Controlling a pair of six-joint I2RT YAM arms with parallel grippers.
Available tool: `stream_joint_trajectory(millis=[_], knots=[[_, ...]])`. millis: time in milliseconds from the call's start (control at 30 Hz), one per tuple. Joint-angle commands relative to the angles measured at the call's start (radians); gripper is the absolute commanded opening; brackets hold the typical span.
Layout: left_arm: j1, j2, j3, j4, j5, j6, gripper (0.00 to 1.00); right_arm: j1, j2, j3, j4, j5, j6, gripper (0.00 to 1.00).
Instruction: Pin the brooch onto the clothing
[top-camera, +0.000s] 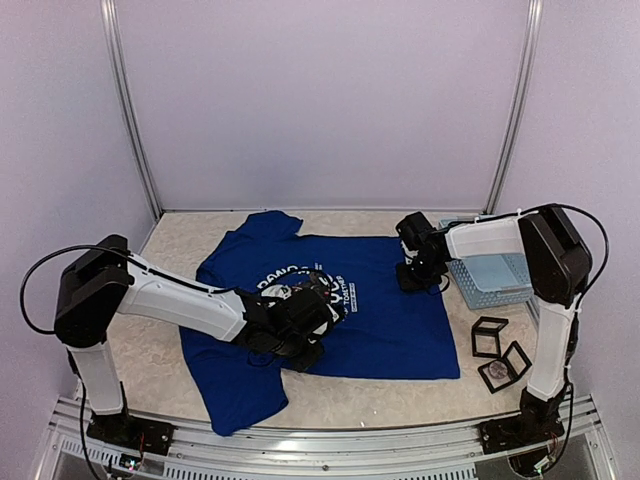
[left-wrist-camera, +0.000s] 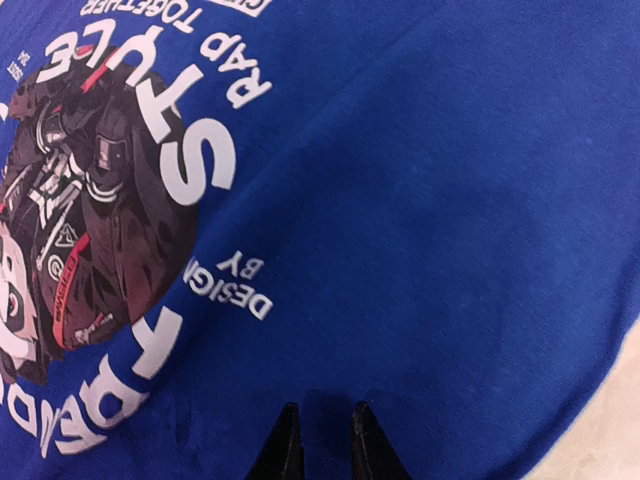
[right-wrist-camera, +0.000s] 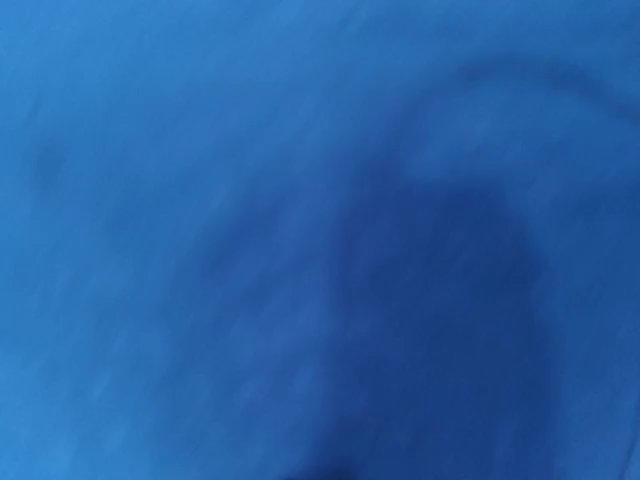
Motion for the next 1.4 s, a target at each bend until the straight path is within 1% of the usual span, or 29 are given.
stream_joint_trajectory(millis=[0, 200, 267, 333, 433, 500, 567, 633, 667, 733, 767, 867, 967, 1033, 1067, 1167, 1233, 1300, 1367], knots=[[0.001, -0.024, -0.029, -0.158, 0.082, 0.010, 0.16, -0.053, 0.077, 0.029, 0.033, 0.014, -0.046, 0.13], [-0.031, -0.095, -0.061, -0.205, 0.182, 0.000, 0.17, -0.088, 0.105, 0.092, -0.002, 0.022, -0.082, 0.13], [-0.029, -0.111, -0.056, -0.199, 0.176, 0.014, 0.19, -0.087, 0.100, 0.135, -0.042, 0.019, -0.105, 0.14], [-0.020, -0.121, -0.029, -0.186, 0.168, 0.025, 0.21, -0.080, 0.076, 0.176, -0.098, 0.006, -0.127, 0.16], [-0.001, -0.133, 0.037, -0.148, 0.168, 0.037, 0.29, -0.056, -0.002, 0.250, -0.234, -0.023, -0.178, 0.25], [0.014, -0.163, 0.046, -0.100, 0.153, 0.033, 0.41, -0.046, -0.043, 0.315, -0.395, -0.065, -0.207, 0.30], [0.042, -0.203, 0.032, -0.037, 0.140, 0.014, 0.55, -0.030, -0.097, 0.338, -0.545, -0.051, -0.205, 0.34], [0.084, -0.260, -0.008, 0.030, 0.126, -0.026, 0.67, -0.021, -0.168, 0.299, -0.658, -0.037, -0.146, 0.37], [0.105, -0.290, -0.033, 0.067, 0.122, -0.051, 0.72, -0.012, -0.215, 0.241, -0.682, -0.030, -0.093, 0.37], [0.145, -0.352, -0.099, 0.143, 0.122, -0.094, 0.82, 0.018, -0.320, 0.082, -0.672, -0.063, -0.003, 0.37], [0.160, -0.380, -0.127, 0.177, 0.123, -0.106, 0.84, 0.034, -0.370, -0.003, -0.660, -0.073, 0.056, 0.37], [0.172, -0.435, -0.175, 0.221, 0.101, -0.102, 0.87, 0.072, -0.516, -0.226, -0.579, -0.071, 0.233, 0.37], [0.169, -0.458, -0.184, 0.218, 0.082, -0.112, 0.87, 0.089, -0.609, -0.370, -0.509, -0.048, 0.365, 0.48], [0.164, -0.465, -0.188, 0.218, 0.093, -0.112, 0.87, 0.090, -0.636, -0.399, -0.494, 0.002, 0.448, 0.53], [0.157, -0.469, -0.191, 0.221, 0.088, -0.109, 0.87, 0.091, -0.642, -0.411, -0.480, 0.015, 0.466, 0.56], [0.134, -0.486, -0.194, 0.222, 0.063, -0.093, 0.87, 0.085, -0.611, -0.452, -0.484, 0.080, 0.551, 0.62], [0.127, -0.500, -0.197, 0.215, 0.047, -0.088, 0.87, 0.079, -0.550, -0.446, -0.525, 0.116, 0.609, 0.63], [0.112, -0.517, -0.204, 0.213, 0.025, -0.081, 0.87, 0.079, -0.493, -0.435, -0.597, 0.172, 0.729, 0.64], [0.096, -0.535, -0.210, 0.216, 0.011, -0.067, 0.88, 0.079, -0.479, -0.439, -0.632, 0.186, 0.831, 0.64]])
